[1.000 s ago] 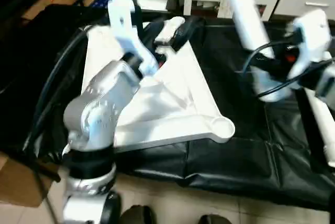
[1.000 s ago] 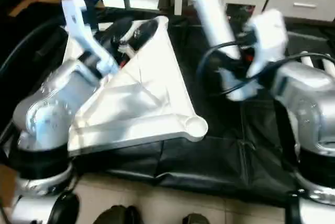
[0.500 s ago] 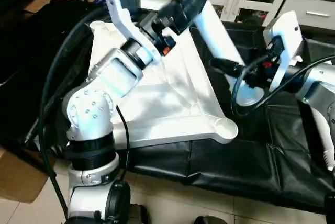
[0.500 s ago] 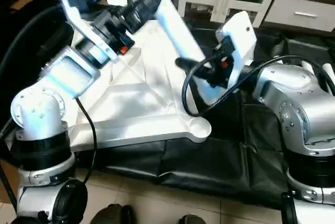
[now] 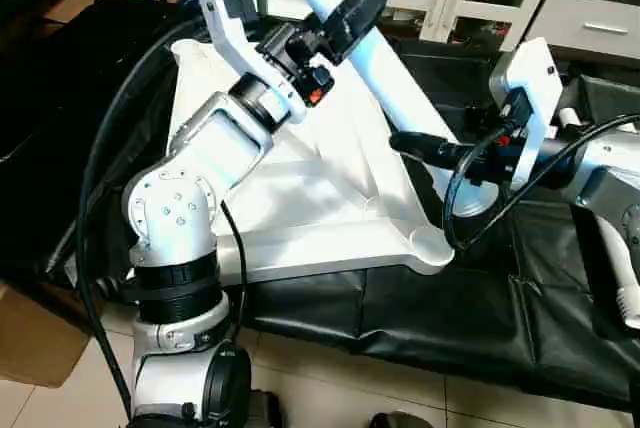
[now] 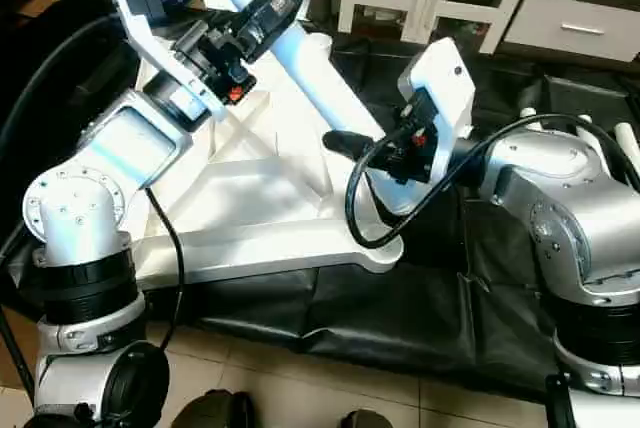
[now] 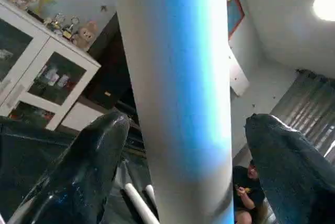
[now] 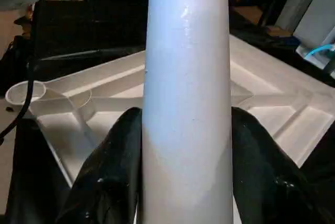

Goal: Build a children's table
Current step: Pick table leg

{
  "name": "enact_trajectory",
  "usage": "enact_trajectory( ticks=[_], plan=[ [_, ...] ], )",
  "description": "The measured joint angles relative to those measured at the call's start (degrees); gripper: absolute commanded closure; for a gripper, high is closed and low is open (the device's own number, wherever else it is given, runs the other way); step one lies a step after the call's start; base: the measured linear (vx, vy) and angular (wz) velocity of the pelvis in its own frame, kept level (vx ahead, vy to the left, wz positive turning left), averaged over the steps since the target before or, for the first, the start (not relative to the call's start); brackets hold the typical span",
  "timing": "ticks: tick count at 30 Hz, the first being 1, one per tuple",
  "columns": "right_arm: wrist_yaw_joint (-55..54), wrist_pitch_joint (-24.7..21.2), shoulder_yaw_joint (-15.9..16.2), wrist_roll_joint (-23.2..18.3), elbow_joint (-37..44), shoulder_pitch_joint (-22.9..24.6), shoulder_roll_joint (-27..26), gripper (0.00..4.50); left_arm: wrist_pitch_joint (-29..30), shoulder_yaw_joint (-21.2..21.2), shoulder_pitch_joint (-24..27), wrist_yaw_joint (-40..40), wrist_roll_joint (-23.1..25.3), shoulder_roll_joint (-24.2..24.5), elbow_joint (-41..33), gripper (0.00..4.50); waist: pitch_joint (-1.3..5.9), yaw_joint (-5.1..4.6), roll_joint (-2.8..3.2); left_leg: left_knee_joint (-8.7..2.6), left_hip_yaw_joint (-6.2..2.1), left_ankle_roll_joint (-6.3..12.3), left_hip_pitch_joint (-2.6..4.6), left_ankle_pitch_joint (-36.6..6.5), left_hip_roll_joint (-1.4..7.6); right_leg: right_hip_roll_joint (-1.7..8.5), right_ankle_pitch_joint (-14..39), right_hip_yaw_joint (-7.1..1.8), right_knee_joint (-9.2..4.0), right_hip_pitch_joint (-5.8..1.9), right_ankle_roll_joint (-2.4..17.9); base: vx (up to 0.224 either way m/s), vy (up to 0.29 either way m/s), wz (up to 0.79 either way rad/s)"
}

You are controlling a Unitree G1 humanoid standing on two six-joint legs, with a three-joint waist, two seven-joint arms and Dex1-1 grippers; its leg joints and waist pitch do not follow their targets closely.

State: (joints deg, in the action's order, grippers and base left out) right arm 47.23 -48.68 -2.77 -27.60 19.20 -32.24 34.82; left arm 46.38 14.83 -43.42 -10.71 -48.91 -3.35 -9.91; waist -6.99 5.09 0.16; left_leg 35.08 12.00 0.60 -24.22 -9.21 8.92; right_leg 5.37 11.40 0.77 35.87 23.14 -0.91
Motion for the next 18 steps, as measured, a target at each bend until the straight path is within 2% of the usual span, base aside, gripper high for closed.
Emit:
enact_trajectory(
  ticks=[2,5,8,16,18],
  plan=[
    [0.26,0.00,0.14,-0.01,0.00,0.33,0.32,2.66,0.16,0.08,0.00,0.31,-0.10,0.05,0.11,0.87,0.00,-0.02,0.00,0.00,0.00,0.00,0.00,0.00,0.00,0.00,0.00,0.00,0.00,0.00,0.00,0.000,0.000,0.00],
    [0.32,0.06,0.40,-0.01,0.00,0.34,0.37,2.66,1.02,0.07,-0.01,0.58,-0.87,0.11,0.15,1.24,0.00,-0.05,0.00,0.00,0.00,0.00,0.00,0.00,0.00,0.00,0.00,0.00,0.01,0.00,0.00,0.000,0.000,0.00],
    [0.33,0.16,0.65,0.00,0.00,0.38,0.39,2.66,1.27,0.10,-0.03,1.95,-1.03,0.19,0.16,1.31,0.00,-0.03,0.00,0.00,0.00,0.00,0.00,0.00,0.00,0.00,0.00,0.00,0.00,0.00,0.00,0.000,0.000,0.00],
    [0.16,0.65,0.95,0.16,-0.01,0.56,0.66,2.66,2.35,0.68,-0.04,4.04,-2.32,0.32,0.34,2.14,0.00,-0.02,0.00,0.00,0.00,0.00,0.00,0.00,0.00,0.00,0.00,0.00,0.00,0.00,0.00,0.000,0.000,0.00],
    [0.11,0.71,1.04,0.40,-0.07,0.58,0.74,2.66,2.43,0.68,-0.05,4.31,-3.11,0.27,0.54,2.18,0.00,-0.01,0.00,0.00,0.00,0.00,0.00,0.00,0.00,0.00,0.00,0.00,0.00,0.00,0.00,0.000,0.000,0.00]
  ],
)
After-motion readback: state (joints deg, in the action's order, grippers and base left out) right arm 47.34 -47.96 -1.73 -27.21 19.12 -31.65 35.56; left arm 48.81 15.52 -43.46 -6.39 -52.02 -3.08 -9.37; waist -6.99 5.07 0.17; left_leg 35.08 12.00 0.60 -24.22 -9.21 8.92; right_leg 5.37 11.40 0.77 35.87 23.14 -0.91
